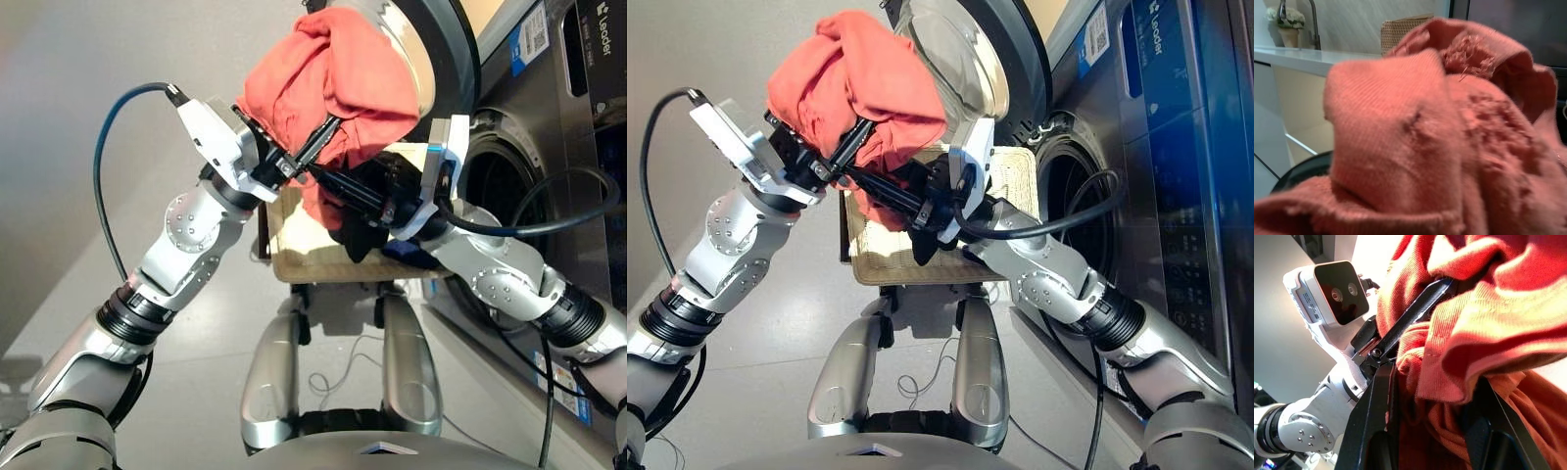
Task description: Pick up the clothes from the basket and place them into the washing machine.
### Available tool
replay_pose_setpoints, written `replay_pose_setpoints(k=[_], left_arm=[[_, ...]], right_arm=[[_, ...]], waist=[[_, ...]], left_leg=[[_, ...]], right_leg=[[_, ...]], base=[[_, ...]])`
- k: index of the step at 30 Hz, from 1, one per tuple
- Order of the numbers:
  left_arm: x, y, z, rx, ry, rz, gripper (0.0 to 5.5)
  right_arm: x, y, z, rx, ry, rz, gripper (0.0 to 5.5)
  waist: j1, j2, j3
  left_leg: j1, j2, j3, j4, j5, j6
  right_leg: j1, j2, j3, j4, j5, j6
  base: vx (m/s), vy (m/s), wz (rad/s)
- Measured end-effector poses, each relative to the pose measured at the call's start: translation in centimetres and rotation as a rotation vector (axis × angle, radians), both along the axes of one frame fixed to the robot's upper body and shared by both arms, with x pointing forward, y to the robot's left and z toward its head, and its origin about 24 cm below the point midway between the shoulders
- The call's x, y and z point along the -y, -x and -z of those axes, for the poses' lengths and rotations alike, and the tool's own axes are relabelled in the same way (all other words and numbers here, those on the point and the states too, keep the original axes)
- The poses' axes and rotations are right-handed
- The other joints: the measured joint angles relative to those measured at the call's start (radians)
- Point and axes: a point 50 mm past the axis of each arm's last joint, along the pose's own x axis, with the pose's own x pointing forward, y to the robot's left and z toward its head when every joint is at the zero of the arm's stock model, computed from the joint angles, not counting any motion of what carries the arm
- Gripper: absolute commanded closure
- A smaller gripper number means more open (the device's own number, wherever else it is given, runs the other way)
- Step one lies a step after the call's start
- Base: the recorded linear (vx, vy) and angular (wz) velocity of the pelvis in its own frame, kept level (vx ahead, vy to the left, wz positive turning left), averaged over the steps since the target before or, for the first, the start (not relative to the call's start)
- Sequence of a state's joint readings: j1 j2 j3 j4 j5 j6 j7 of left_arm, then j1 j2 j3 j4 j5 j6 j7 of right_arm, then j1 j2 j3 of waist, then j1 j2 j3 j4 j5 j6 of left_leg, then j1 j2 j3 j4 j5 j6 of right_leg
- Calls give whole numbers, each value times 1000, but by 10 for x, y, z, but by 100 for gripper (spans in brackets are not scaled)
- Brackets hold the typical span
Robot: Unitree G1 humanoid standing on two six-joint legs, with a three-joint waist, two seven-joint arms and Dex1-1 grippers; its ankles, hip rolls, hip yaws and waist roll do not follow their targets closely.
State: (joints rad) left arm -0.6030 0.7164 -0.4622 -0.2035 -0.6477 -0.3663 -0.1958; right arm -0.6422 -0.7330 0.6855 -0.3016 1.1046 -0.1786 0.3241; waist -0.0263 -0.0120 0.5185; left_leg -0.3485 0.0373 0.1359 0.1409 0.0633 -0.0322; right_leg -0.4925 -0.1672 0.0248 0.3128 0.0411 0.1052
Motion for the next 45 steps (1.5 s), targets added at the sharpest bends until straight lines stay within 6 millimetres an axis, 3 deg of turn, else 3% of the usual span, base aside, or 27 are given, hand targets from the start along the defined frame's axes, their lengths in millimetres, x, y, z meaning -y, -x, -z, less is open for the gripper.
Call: replay_pose_setpoints(k=[5,23,33,36,38,40,42,45], left_arm=[[-10,-5,-4,8,21,-50,0],[-7,-6,1,-11,26,-49,0],[-3,-9,13,-65,93,-81,0],[-4,-16,16,-117,145,-132,0],[-1,-12,21,-156,145,-74,0],[17,1,33,-193,104,36,0],[26,7,39,-210,84,89,0],[27,8,40,-221,87,97,0]], right_arm=[[3,4,4,-14,-14,-2,550],[1,6,13,-32,-64,34,550],[-3,13,28,11,-114,199,550],[-6,11,28,153,-58,342,550],[17,-15,38,242,72,595,550],[51,-44,53,215,177,844,550],[72,-55,65,202,263,978,550],[82,-61,81,148,321,1046,550]], waist=[[-1,0,-2],[-1,0,-4],[-6,0,-6],[-17,0,-8],[-20,0,-23],[-10,0,-32],[-3,1,-33],[-2,2,-34]], left_leg=[[0,2,0,1,-1,-1],[-6,3,-2,2,-3,-4],[-10,3,-3,2,-5,-4],[-11,3,-3,4,-7,-6],[-17,2,-5,5,-8,-6],[-19,2,-6,5,-9,-6],[-27,2,-6,5,-8,-6],[-32,3,-3,5,-5,-1]], right_leg=[[0,2,0,0,1,-1],[-4,2,-1,0,0,-1],[-7,2,-2,0,0,-1],[-7,1,-2,0,0,-1],[-9,0,-4,-1,-1,-1],[-10,0,-6,-2,-1,0],[-18,1,-6,-2,-1,0],[-25,2,-4,-2,0,-1]], base=[[0,0,0],[0,0,0],[0,0,0],[0,0,0],[0,0,0],[0,0,0],[0,0,0],[0,0,0]])
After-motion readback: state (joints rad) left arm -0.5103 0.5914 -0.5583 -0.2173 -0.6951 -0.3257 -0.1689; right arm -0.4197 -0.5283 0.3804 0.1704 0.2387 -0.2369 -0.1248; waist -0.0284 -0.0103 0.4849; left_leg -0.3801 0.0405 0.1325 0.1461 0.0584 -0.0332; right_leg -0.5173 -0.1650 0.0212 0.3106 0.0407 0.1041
